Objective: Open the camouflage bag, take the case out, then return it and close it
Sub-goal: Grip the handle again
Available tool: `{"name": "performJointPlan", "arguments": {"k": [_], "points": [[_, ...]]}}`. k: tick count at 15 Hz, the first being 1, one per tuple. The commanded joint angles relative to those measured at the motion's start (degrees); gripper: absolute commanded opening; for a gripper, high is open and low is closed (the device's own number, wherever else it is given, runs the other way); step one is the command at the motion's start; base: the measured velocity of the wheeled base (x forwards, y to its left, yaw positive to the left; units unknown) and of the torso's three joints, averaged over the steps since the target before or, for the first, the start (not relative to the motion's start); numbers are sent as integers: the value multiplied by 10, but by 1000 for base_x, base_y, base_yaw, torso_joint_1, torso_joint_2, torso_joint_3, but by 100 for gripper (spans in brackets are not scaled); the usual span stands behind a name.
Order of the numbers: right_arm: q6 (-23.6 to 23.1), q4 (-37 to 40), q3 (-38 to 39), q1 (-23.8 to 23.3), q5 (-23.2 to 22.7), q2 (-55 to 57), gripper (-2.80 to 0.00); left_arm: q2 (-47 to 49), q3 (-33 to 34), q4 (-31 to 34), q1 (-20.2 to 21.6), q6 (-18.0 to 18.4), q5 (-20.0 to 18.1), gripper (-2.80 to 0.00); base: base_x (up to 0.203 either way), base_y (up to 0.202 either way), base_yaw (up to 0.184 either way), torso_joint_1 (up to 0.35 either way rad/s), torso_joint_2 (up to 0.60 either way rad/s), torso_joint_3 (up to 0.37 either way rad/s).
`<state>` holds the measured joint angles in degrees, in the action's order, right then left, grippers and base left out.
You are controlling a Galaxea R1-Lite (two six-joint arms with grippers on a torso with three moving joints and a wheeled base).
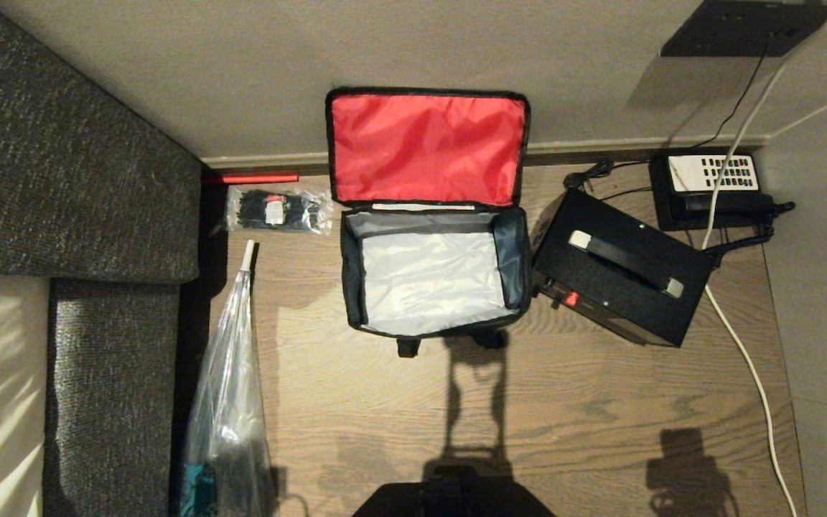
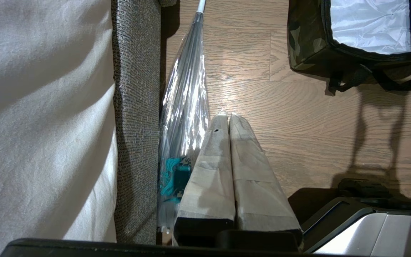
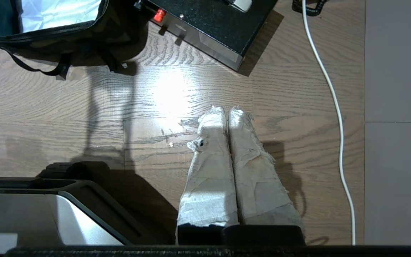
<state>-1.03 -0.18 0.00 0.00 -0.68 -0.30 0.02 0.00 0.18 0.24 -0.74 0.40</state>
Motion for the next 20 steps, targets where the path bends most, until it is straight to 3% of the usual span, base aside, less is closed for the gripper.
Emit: {"name": "performJointPlan", "arguments": {"k": [1,18,20], "points": [[0,0,0,0,0,0,-280,0,2,0,0,0,0,-280,0,0,0,0,0,0],[-2,4,-2,0,1,0,-280,0,2,0,0,0,0,-280,0,0,0,0,0,0],[-1,24,-29,0,1,1,-280,0,2,0,0,0,0,-280,0,0,0,0,0,0]]}}
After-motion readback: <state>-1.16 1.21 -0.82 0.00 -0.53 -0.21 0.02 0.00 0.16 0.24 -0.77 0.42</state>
